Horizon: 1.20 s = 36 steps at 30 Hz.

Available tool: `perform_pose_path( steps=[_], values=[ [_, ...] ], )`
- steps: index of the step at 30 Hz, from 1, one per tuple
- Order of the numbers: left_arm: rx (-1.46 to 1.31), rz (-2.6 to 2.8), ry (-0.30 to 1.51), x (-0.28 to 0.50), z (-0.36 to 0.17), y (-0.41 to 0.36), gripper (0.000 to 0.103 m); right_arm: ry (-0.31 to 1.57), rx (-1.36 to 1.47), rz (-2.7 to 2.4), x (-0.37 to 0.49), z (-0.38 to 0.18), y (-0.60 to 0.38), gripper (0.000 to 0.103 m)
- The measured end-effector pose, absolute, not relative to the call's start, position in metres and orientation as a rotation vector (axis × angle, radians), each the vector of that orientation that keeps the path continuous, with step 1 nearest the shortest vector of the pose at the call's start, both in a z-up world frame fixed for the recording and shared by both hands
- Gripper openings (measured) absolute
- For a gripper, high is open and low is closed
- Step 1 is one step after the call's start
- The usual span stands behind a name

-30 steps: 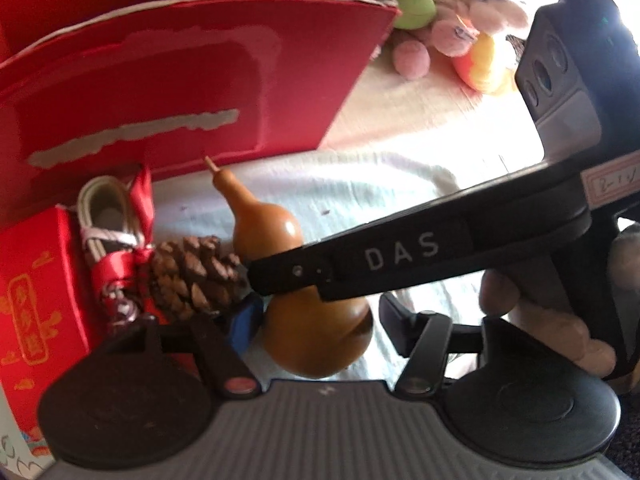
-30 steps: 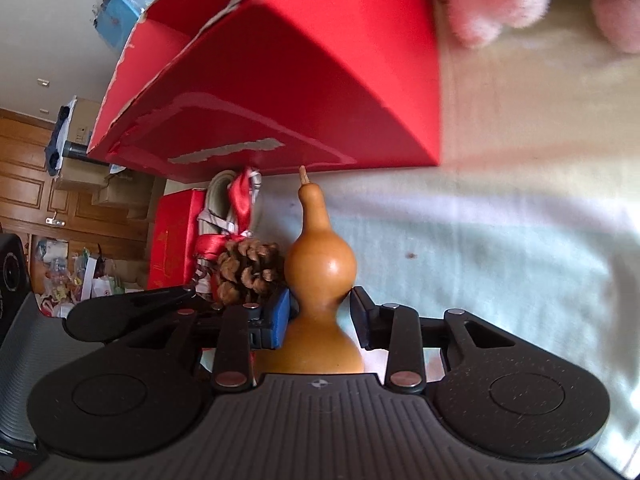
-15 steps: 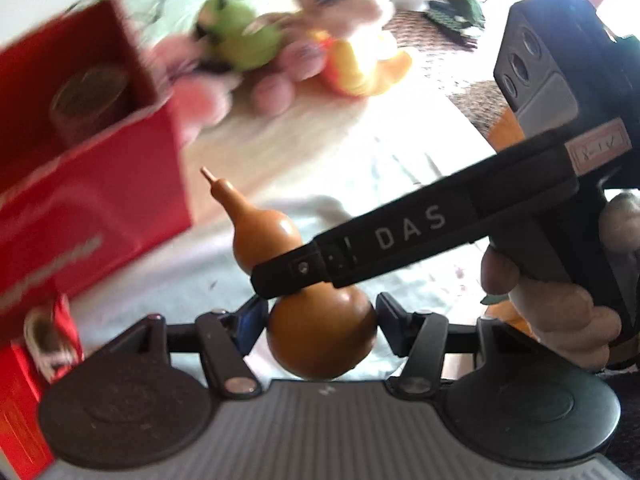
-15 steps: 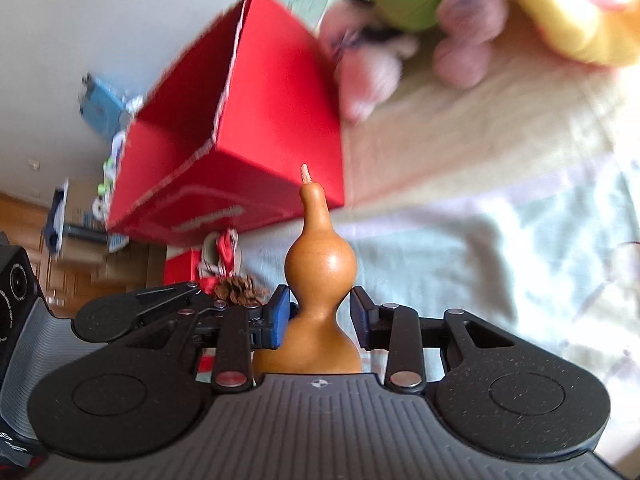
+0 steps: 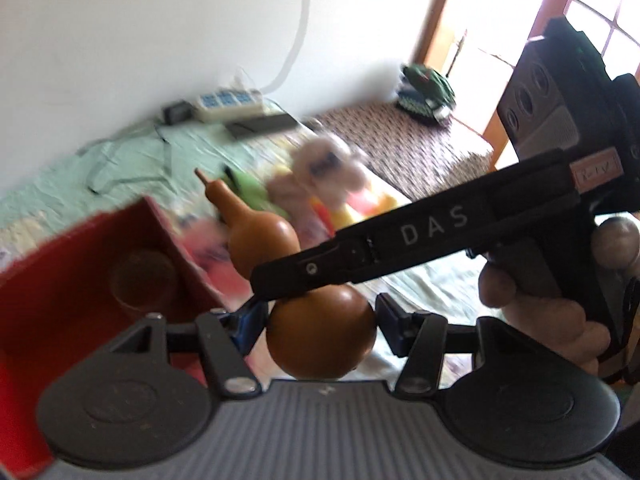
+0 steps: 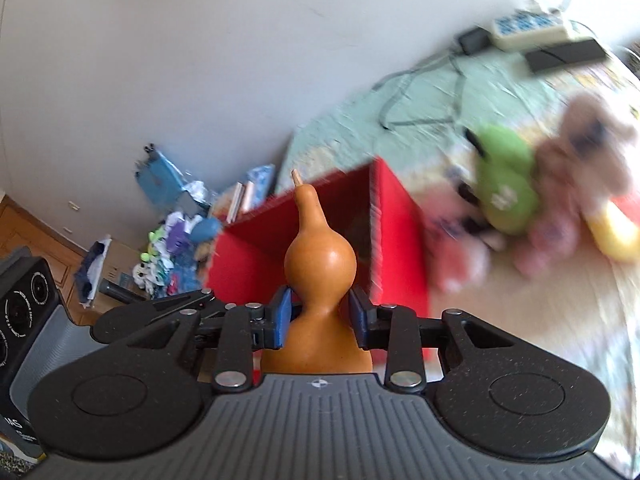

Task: Organize objects
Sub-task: 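Lift the gourd and carry it into the red box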

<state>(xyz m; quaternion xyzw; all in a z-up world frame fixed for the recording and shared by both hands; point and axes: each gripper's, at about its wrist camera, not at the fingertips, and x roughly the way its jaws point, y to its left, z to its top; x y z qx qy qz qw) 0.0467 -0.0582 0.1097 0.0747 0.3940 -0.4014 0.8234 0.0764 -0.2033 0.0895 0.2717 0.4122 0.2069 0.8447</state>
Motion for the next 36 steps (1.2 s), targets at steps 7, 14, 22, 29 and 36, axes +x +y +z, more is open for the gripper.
perform_pose_path(
  steps=[7,14,22,29,36],
  values=[
    [0.160,-0.755,0.839,0.095,0.118,-0.007,0.058,0.896,0.550,0.467,0.129,0.090,-0.156,0.033],
    [0.158,-0.701,0.944,0.143,0.085,0.027,0.057,1.013,0.534,0.426,0.163,0.051,-0.117,0.032],
    [0.153,-0.638,1.144,0.186,0.007,0.041,0.054,1.177,0.530,0.354,0.175,-0.006,-0.090,0.032],
    [0.177,-0.611,1.204,0.192,-0.009,0.038,0.054,1.231,0.420,0.321,0.188,-0.013,-0.081,0.030],
    [0.171,-0.544,1.228,0.196,-0.014,0.039,0.058,1.260,0.405,0.317,0.196,-0.014,-0.083,0.032]
  ],
)
